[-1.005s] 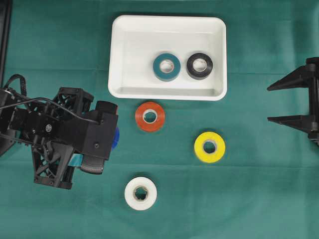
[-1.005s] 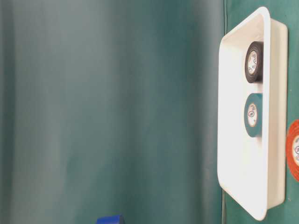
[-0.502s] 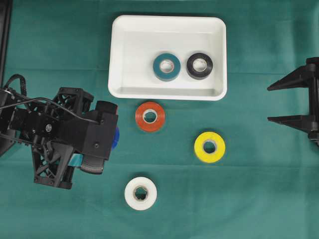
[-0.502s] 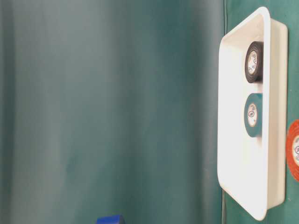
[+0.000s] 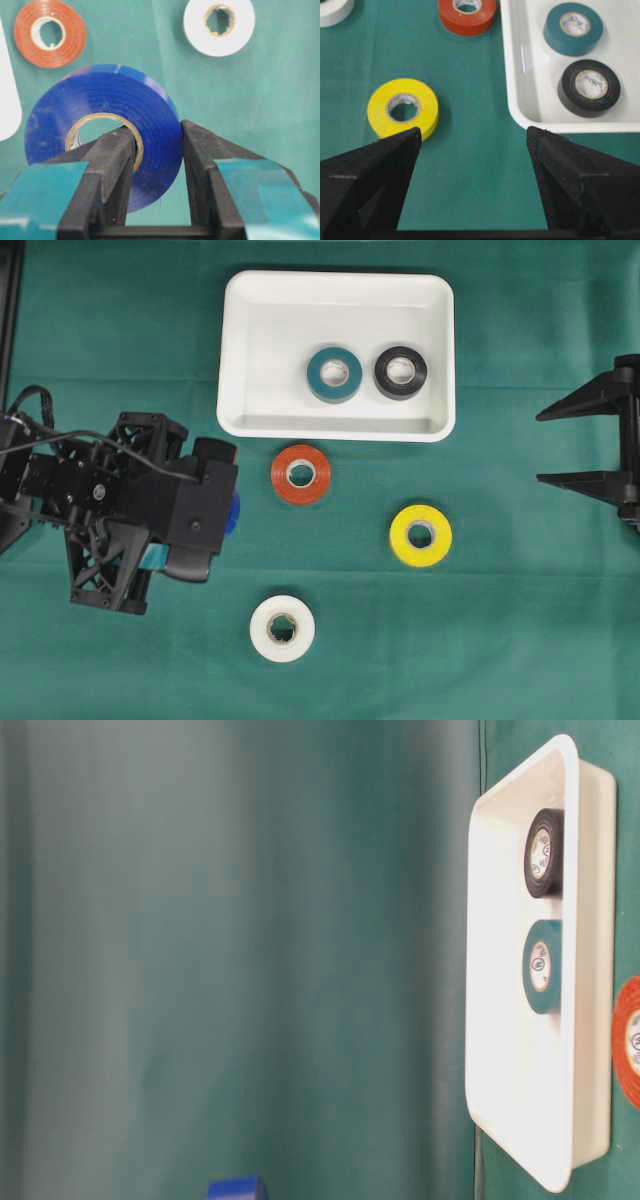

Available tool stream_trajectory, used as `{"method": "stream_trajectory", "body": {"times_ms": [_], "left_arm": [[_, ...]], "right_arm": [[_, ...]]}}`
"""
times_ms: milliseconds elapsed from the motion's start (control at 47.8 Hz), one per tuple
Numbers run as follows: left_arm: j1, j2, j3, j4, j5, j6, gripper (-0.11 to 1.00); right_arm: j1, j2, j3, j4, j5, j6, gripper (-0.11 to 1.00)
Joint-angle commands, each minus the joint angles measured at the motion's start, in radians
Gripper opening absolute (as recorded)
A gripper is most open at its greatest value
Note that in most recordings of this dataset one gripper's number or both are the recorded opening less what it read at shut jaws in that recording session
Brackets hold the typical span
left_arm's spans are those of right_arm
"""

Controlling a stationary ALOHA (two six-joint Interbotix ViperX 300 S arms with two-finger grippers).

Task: Pick up the tape from a random location and place it into the white case.
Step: 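Lift the blue roll with the left gripper and carry it toward the tray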

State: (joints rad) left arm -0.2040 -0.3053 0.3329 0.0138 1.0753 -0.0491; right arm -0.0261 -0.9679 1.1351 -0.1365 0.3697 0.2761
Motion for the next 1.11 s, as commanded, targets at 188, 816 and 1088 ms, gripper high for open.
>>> {"method": "stream_trajectory", "body": {"times_ms": [188, 816, 1088], "left_arm": [[0.038, -0.02, -0.02, 0.003, -0.005, 0.006, 0.22], [0.21, -0.012, -0.008, 0.003, -0.003, 0.011, 0.22], [0.344, -0.014, -0.003, 0.003, -0.005, 0.012, 0.22]], "right_arm": [[0.002, 0.006, -0.026, -0.003, -0.005, 0.0, 0.8], [0.003, 0.006, -0.026, -0.003, -0.005, 0.0, 0.8], [0.003, 0.006, -0.026, -0.003, -0.003, -0.002, 0.8]]}}
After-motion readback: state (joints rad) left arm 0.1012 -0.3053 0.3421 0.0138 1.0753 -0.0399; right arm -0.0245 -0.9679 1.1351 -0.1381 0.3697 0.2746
